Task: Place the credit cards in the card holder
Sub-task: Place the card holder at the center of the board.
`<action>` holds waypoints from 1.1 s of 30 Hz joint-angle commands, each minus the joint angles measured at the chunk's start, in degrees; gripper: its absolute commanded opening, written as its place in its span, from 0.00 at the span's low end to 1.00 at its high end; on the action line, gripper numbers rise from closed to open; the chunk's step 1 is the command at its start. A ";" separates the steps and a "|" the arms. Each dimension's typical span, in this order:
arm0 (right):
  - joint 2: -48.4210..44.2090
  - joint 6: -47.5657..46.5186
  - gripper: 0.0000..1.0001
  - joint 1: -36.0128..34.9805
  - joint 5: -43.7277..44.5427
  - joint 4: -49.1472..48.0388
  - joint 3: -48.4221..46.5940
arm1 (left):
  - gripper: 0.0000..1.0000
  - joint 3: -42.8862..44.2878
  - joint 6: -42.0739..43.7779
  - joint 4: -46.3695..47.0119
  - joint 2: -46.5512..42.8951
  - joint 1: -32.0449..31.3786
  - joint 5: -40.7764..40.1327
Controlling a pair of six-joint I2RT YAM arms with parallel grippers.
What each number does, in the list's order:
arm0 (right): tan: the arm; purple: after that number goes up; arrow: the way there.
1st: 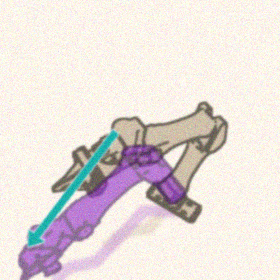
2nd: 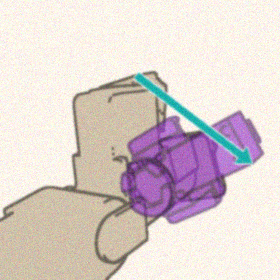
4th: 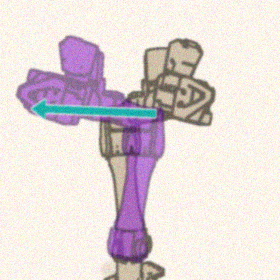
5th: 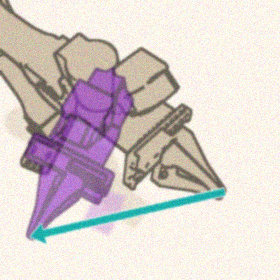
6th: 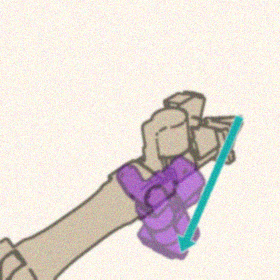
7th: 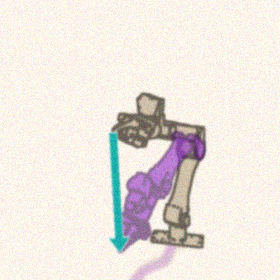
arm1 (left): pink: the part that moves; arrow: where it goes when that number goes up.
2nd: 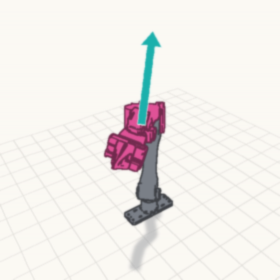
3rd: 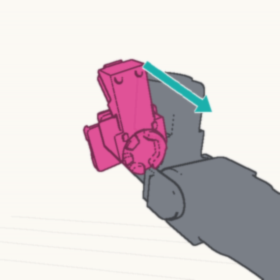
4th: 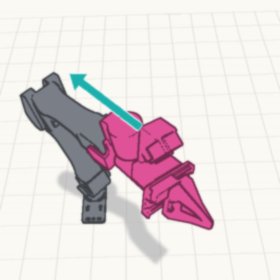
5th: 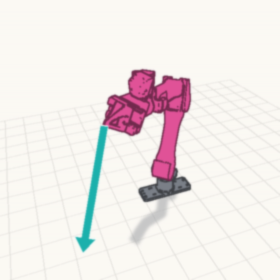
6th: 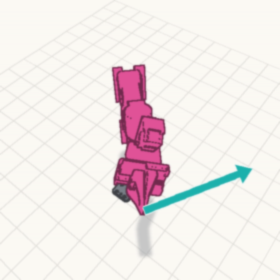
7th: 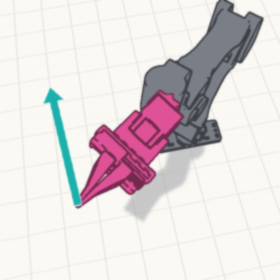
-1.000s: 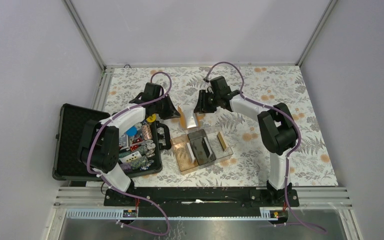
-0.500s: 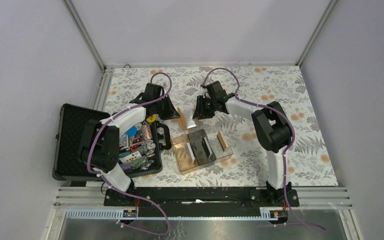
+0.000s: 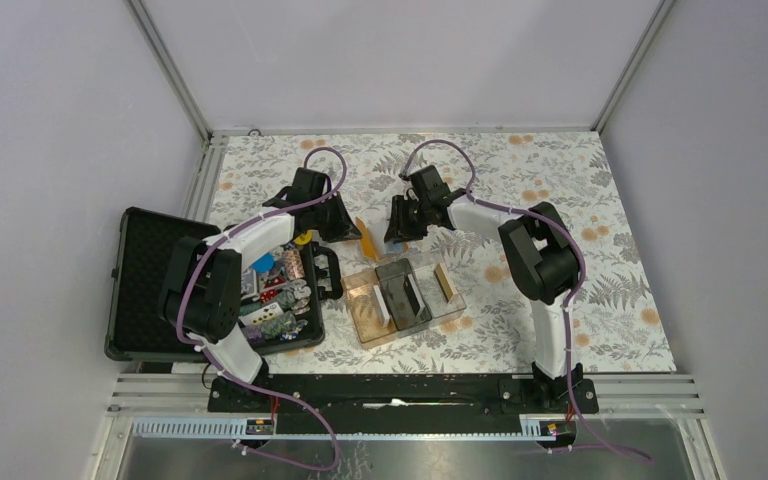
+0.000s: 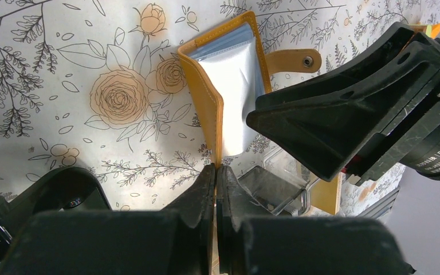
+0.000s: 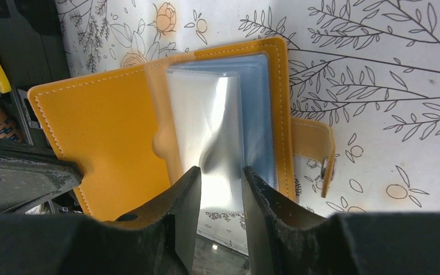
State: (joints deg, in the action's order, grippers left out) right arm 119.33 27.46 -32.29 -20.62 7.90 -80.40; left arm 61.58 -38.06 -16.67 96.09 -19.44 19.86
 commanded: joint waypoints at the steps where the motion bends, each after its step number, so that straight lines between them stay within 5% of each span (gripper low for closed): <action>1: -0.29 -0.17 0.40 -0.86 1.15 -0.68 -1.89 | 0.00 1.17 -0.09 0.63 0.72 -0.25 -1.08; 9: -0.18 -2.20 0.41 -0.84 7.14 2.54 -2.66 | 0.00 1.78 0.27 0.01 1.48 -0.25 -1.84; 31: -0.30 3.89 0.39 -2.63 -9.48 -7.31 -2.30 | 0.00 4.01 0.44 -1.10 4.24 -0.25 -1.98; 33: -0.08 3.89 0.39 -2.71 -9.69 -7.37 -2.54 | 0.06 4.40 0.72 -1.46 4.20 -0.24 -2.17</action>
State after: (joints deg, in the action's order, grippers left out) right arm 120.29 30.37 -34.39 -27.88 2.59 -81.30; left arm 63.09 -38.02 -17.69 99.90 -19.46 18.81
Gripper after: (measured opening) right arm 0.393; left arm 0.032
